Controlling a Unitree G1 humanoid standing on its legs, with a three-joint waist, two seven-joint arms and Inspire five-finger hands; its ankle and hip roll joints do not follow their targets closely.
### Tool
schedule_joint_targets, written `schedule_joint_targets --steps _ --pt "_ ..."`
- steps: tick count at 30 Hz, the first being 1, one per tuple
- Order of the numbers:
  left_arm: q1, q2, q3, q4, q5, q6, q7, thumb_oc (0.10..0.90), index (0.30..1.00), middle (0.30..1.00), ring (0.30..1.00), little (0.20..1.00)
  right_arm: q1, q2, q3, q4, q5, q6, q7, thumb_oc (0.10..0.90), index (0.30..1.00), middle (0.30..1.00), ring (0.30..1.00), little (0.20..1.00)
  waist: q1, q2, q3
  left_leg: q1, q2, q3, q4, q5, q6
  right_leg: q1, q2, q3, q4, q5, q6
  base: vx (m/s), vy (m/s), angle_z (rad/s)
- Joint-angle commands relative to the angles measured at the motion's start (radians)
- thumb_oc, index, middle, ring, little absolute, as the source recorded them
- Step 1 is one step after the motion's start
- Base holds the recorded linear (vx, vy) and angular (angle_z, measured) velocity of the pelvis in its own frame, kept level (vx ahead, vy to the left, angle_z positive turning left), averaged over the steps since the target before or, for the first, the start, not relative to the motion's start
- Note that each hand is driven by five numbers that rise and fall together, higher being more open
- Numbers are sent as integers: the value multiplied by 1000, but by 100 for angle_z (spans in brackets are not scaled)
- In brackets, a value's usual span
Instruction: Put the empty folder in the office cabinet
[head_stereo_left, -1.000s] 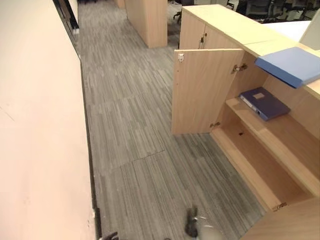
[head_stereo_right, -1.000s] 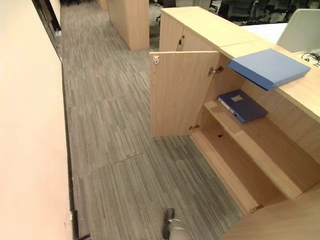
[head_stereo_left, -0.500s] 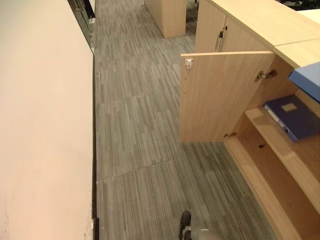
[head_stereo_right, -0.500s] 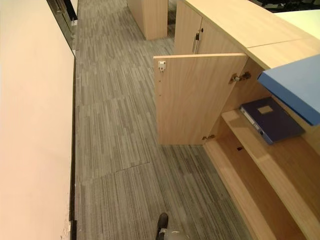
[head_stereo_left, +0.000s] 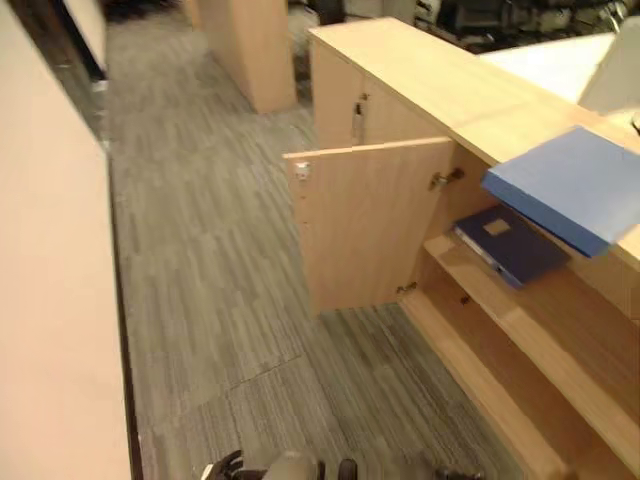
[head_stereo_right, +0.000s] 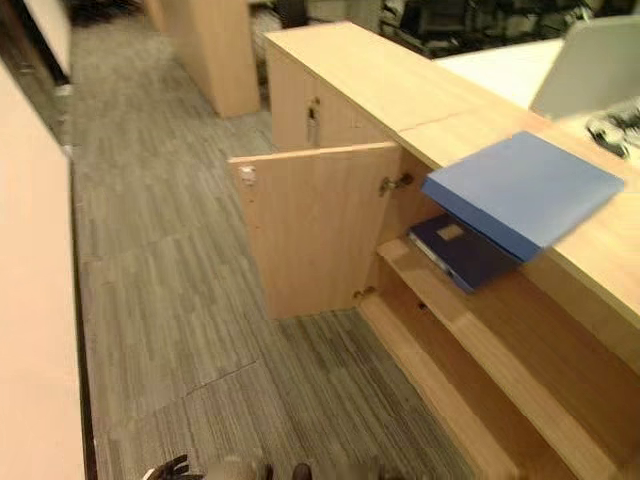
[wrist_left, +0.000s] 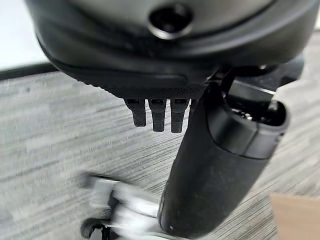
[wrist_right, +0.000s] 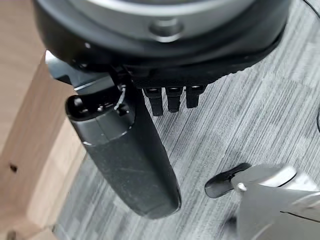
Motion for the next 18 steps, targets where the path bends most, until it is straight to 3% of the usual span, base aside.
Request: schedule_joint_targets --steps 1,2,3,4,7,12,13,18 --pt "-4 20 -24 -48 -69 -45 4 800 900 900 900 900 41 -47 -16 -33 1 -37 -9 800 900 900 900 900 34 19 -14 56 -33 -140 -238 130 41 46 -21 53 64 -54 182 353 131 -61" --pt "-10 21 -29 -44 -73 -43 -2 800 900 900 900 900 47 -47 -10 -34 -10 -37 -8 800 900 900 900 900 35 26 -16 54 -45 -191 -292 148 31 47 -8 84 77 -57 176 152 56 -47" --pt "-10 21 -29 -43 -73 -44 -3 800 900 900 900 900 47 -47 -10 -34 -10 -37 -8 800 900 900 900 900 36 25 -15 59 -44 -190 -299 151 31 48 -8 85 79 -58 175 186 106 -134" --pt "-15 16 -37 -28 -87 -48 -22 800 900 900 900 900 54 -49 1 -31 -39 -35 -1 800 900 900 900 900 29 43 -27 113 -51 -282 -365 175 10 39 22 148 101 -66 170 171 141 -160" --pt "-14 10 -54 18 -60 -41 -42 800 900 900 900 900 66 -45 20 -28 -72 -28 16 800 900 900 900 900 13 55 -51 188 -27 -298 -419 225 4 37 25 181 110 -77 180 182 200 -182" --pt "-26 11 -111 54 33 -37 -62 800 900 900 900 900 86 -29 52 -23 -120 -8 43 800 900 900 900 900 -26 70 -89 250 -22 -232 -447 204 31 21 7 244 134 -83 219 94 216 -101" --pt "-35 14 -129 41 58 -37 -62 800 900 900 900 900 80 -24 60 -27 -123 -4 47 800 900 900 900 900 -46 80 -94 267 -31 -200 -447 184 50 13 -9 273 155 -83 239 18 148 -115" --pt "-56 8 -137 21 51 -38 -64 800 900 900 900 900 55 -13 70 -45 -109 2 57 800 900 900 900 900 -59 104 -104 289 -35 -144 -447 154 78 -26 -30 312 225 -93 272 18 192 -71"
